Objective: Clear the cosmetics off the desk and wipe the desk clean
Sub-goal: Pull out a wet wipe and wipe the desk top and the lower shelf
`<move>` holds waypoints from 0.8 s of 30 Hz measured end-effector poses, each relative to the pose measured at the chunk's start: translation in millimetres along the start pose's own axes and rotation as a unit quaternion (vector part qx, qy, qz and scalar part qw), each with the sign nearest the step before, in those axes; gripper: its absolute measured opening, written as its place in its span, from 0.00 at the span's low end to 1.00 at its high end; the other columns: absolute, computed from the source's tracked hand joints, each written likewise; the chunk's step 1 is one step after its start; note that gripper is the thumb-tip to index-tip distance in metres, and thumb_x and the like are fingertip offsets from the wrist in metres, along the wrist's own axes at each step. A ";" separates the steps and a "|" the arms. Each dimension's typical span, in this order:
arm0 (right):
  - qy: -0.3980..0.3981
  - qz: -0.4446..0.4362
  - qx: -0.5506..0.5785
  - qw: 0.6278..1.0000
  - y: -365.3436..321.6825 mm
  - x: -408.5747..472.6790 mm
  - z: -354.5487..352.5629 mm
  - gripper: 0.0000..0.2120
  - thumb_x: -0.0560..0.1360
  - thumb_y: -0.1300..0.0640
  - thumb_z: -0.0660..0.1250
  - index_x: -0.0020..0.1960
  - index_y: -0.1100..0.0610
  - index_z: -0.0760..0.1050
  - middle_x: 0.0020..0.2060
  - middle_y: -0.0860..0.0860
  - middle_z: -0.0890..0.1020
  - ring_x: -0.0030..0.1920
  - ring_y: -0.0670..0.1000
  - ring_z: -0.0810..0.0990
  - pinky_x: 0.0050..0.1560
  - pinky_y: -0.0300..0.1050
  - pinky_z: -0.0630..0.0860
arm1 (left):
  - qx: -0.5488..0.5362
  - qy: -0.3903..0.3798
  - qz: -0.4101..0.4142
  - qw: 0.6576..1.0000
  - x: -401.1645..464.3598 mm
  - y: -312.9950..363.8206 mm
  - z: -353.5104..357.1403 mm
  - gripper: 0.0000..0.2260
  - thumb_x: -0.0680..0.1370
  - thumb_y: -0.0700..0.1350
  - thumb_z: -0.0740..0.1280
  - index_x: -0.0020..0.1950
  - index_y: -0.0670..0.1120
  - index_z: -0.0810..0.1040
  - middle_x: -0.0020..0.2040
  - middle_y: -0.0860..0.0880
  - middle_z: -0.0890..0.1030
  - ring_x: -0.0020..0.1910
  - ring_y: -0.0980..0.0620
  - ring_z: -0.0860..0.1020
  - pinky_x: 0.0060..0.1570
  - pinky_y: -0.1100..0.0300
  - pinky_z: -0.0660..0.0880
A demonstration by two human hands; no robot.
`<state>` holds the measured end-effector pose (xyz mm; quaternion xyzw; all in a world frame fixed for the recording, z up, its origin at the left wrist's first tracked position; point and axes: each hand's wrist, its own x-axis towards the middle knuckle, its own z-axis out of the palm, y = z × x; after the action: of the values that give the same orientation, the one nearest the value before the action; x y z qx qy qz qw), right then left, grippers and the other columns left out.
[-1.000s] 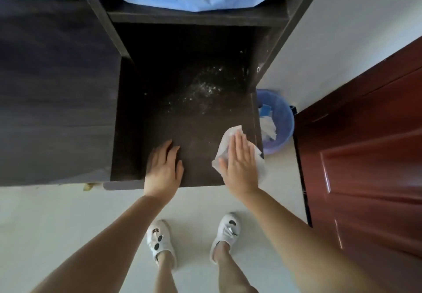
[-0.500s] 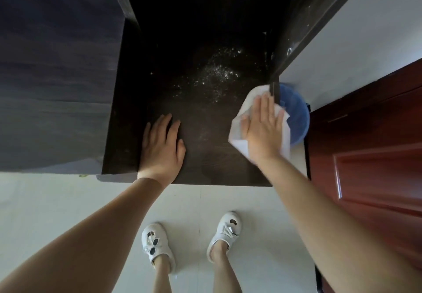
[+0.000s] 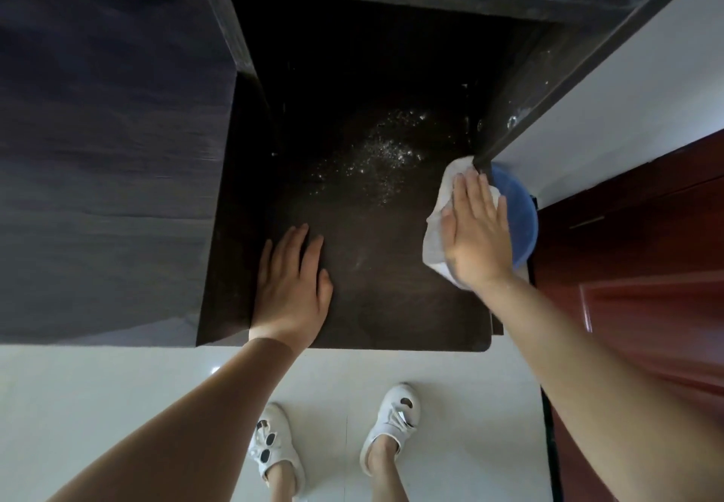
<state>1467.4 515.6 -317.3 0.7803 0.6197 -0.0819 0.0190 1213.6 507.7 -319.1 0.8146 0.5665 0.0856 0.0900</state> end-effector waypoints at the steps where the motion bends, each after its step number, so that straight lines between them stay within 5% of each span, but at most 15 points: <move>1: 0.007 -0.009 -0.011 1.000 -10.0 -16.9 3.7 0.29 0.78 0.47 0.35 0.75 0.59 0.48 0.76 0.55 0.52 0.76 0.53 0.49 0.74 0.54 0.44 | -0.001 -0.001 0.000 1.000 0.2 -0.2 -0.3 0.20 0.75 0.46 0.52 0.63 0.39 0.70 0.64 0.37 0.73 0.65 0.45 0.62 0.68 0.50 0.51; 6: -0.011 -0.214 -0.055 0.975 -14.5 -71.0 7.9 0.26 0.81 0.47 0.36 0.74 0.57 0.51 0.74 0.55 0.57 0.74 0.56 0.57 0.72 0.59 0.58 | 0.007 -0.011 -0.008 1.000 0.9 1.4 0.3 0.20 0.75 0.47 0.52 0.64 0.40 0.69 0.65 0.38 0.73 0.66 0.45 0.61 0.70 0.49 0.52; 11: 0.009 -0.045 0.003 0.999 -19.4 -75.4 5.7 0.24 0.81 0.49 0.43 0.73 0.59 0.58 0.73 0.60 0.62 0.73 0.59 0.60 0.70 0.61 0.60 | 0.003 -0.008 -0.007 1.000 0.5 0.2 0.0 0.20 0.75 0.46 0.52 0.63 0.39 0.70 0.64 0.37 0.73 0.66 0.44 0.62 0.68 0.49 0.52; 14: -0.026 -0.071 -0.002 0.997 -38.2 -87.2 16.3 0.27 0.81 0.48 0.37 0.73 0.60 0.56 0.72 0.58 0.63 0.73 0.58 0.60 0.71 0.57 0.57 | 0.001 -0.010 -0.009 1.000 0.9 1.3 -0.1 0.20 0.74 0.46 0.53 0.63 0.40 0.71 0.64 0.37 0.74 0.65 0.44 0.63 0.68 0.48 0.53; 18: -0.018 -0.146 0.007 0.989 -46.7 5.8 1.0 0.28 0.80 0.45 0.35 0.75 0.58 0.46 0.76 0.55 0.53 0.76 0.54 0.49 0.75 0.51 0.44 | 0.005 -0.011 -0.009 1.000 1.1 0.4 0.0 0.20 0.74 0.46 0.53 0.63 0.40 0.71 0.63 0.38 0.74 0.65 0.44 0.64 0.67 0.47 0.55; 24: 0.029 0.099 0.086 0.991 -48.2 141.7 -16.6 0.26 0.81 0.53 0.45 0.75 0.64 0.44 0.76 0.59 0.49 0.76 0.54 0.46 0.76 0.51 0.44 | 0.003 0.003 -0.006 1.000 1.0 0.0 2.4 0.20 0.74 0.46 0.54 0.63 0.41 0.70 0.64 0.38 0.74 0.65 0.45 0.64 0.68 0.47 0.55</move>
<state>1453.4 665.5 -318.9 0.8388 0.5301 -0.1101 -0.0576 1214.6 508.6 -321.5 0.8112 0.5719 0.0862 0.0861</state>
